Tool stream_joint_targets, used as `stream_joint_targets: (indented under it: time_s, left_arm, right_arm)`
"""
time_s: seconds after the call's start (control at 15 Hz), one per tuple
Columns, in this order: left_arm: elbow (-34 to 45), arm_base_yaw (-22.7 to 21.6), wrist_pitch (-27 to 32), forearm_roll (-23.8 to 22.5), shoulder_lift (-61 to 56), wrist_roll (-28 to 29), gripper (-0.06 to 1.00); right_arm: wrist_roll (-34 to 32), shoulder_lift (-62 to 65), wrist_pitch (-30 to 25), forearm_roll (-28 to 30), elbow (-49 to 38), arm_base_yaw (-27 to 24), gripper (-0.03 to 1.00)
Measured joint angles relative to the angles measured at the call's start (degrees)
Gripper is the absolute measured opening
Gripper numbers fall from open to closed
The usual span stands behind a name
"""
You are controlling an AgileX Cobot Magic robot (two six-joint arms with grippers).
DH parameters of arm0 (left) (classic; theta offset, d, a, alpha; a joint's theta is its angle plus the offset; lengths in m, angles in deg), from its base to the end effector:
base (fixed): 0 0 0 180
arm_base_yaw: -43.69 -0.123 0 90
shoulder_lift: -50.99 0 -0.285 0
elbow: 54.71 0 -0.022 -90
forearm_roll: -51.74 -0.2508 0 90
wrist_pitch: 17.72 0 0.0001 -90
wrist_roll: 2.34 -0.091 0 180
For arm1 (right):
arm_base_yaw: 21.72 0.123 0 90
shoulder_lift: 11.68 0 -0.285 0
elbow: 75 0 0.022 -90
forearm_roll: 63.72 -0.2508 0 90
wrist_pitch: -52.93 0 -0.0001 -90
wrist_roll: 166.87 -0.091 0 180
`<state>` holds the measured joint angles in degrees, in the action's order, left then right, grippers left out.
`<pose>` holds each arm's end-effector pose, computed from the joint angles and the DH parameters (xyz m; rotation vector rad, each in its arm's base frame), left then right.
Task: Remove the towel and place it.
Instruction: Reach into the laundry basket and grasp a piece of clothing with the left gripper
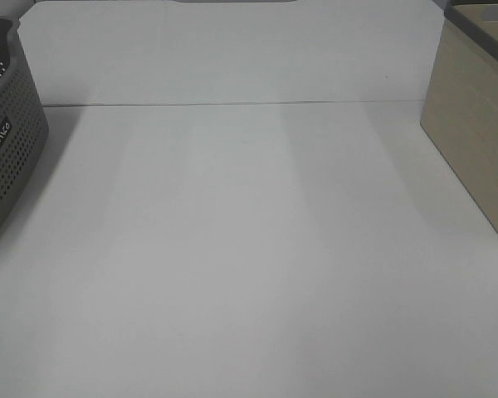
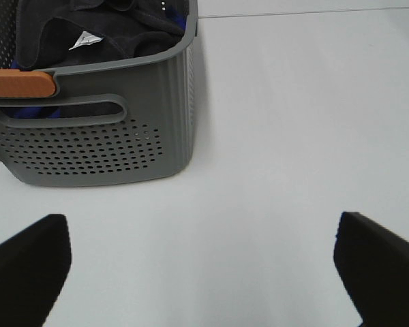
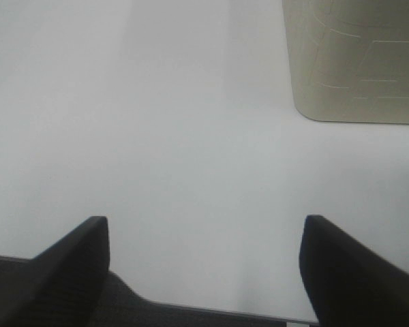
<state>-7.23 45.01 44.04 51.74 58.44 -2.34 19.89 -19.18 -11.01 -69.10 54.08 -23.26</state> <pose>-0.0087 0.0002 0.2811 0.0235 2.0365 -0.0145 -0.0036 0.0078 0.2618 -0.1026 2.1293 0.0290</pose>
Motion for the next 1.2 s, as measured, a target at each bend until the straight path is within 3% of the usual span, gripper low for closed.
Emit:
stream_joint_targets:
  time_s: [0.73, 1.0, 1.2]
  left_arm:
    - [0.0, 0.0, 0.0, 0.0, 0.0, 0.0, 0.99]
    - [-8.77, 0.0, 7.05, -2.06, 11.69, -15.13, 0.99]
    - [-17.36, 0.0, 7.91, -5.56, 25.78, -24.64, 0.99]
  right_arm:
    - [0.0, 0.0, 0.0, 0.0, 0.0, 0.0, 0.76]
    - [0.0, 0.0, 0.0, 0.0, 0.0, 0.0, 0.76]
    - [0.0, 0.0, 0.0, 0.0, 0.0, 0.0, 0.76]
